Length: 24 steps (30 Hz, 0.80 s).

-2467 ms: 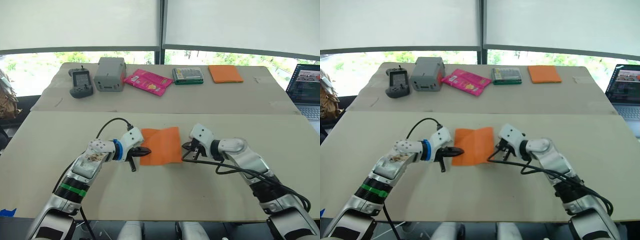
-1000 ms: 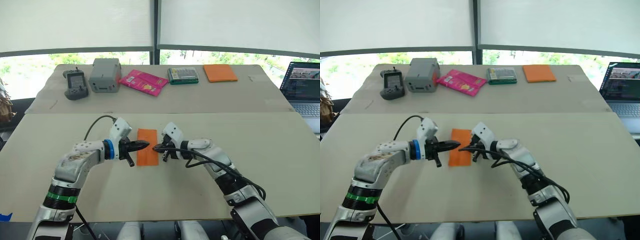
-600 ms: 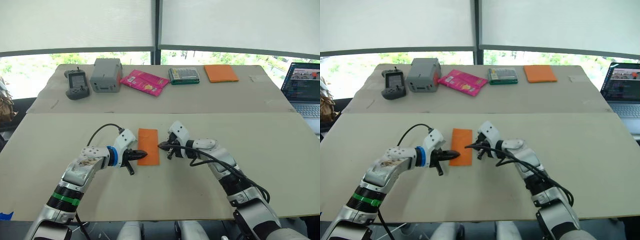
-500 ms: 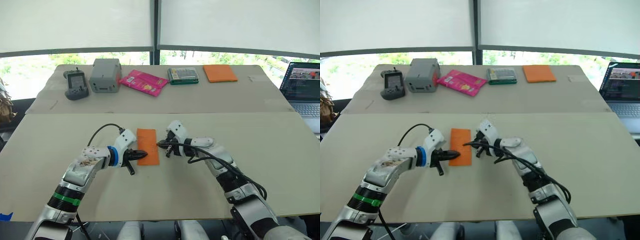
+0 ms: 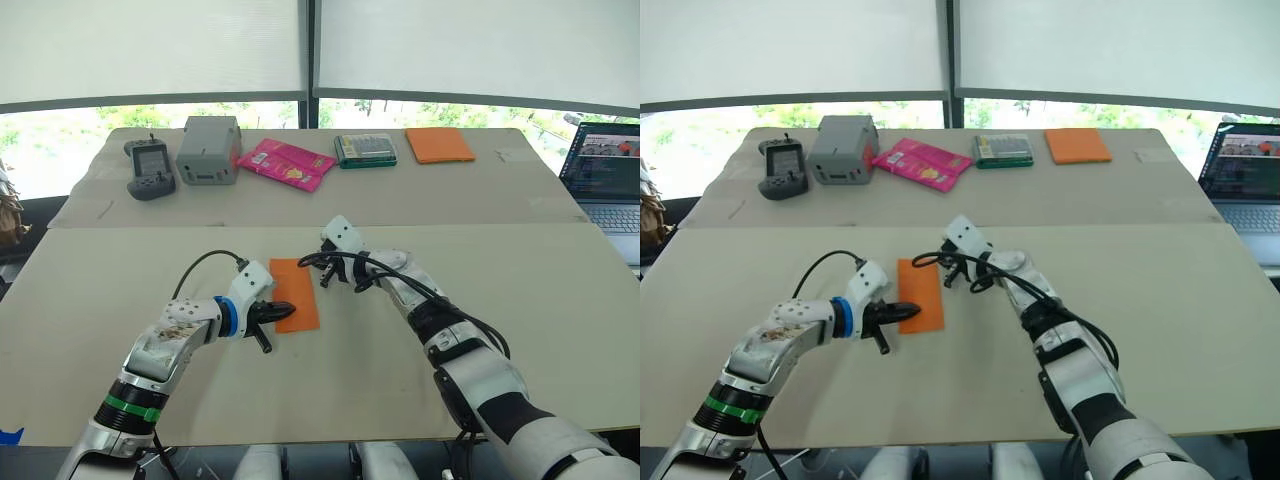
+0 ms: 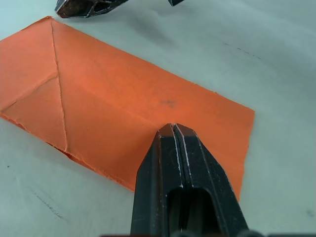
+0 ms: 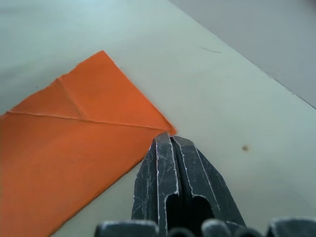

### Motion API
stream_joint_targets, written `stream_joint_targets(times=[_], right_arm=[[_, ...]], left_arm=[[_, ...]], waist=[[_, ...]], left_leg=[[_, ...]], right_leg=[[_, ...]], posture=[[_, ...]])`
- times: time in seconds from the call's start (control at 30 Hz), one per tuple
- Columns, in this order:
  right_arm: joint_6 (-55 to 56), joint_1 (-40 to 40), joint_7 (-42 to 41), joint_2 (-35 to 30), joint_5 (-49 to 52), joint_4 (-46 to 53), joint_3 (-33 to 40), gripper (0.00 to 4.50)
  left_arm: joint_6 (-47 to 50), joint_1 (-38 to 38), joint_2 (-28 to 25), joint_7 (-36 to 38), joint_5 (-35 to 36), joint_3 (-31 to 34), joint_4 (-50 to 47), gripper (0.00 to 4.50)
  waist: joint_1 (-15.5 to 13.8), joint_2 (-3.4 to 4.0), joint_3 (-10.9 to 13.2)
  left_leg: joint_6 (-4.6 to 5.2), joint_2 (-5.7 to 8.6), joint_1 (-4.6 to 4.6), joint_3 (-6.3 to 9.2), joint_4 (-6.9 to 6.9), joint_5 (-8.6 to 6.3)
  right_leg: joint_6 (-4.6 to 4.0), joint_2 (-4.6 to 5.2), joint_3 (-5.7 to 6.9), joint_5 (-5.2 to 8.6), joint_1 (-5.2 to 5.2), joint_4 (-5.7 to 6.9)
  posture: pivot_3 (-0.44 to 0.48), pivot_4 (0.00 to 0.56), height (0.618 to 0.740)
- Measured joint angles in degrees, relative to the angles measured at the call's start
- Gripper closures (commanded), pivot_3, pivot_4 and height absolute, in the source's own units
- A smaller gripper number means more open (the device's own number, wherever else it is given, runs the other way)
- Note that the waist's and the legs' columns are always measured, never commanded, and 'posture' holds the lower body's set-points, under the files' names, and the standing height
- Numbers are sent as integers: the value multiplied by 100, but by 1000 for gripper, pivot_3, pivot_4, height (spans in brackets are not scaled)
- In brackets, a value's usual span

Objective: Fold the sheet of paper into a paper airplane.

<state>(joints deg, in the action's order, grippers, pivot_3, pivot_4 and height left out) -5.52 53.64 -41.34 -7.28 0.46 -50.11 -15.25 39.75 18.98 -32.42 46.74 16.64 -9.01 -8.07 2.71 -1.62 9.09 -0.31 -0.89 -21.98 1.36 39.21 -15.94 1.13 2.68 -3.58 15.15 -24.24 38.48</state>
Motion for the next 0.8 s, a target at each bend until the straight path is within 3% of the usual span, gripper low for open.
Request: stream_joint_targets(times=[0.3, 0.63, 0.8], right_arm=[[656, -97, -292, 145, -11, -14, 136, 4443], [647, -151, -461, 106, -269, -114, 93, 4443], [483, -749, -1221, -130, -124, 764, -3, 4443]], left_arm=[[40, 2, 0, -19, 75, 52, 43, 4500], [39, 20, -4, -18, 134, 57, 100, 4500], [31, 34, 0, -19, 140, 58, 133, 4500]], waist=[[1, 1, 0], [1, 1, 0], [-6, 2, 0]], left_leg=[[0, -1, 3, 1, 0, 0], [-1, -1, 5, 1, 0, 0], [0, -2, 7, 2, -2, 0]], right_leg=[[0, 0, -1, 0, -1, 6], [0, 0, -2, 0, 0, 6], [0, -1, -1, 0, 5, 5]], posture=[[0, 150, 740], [0, 150, 740], [0, 150, 740]])
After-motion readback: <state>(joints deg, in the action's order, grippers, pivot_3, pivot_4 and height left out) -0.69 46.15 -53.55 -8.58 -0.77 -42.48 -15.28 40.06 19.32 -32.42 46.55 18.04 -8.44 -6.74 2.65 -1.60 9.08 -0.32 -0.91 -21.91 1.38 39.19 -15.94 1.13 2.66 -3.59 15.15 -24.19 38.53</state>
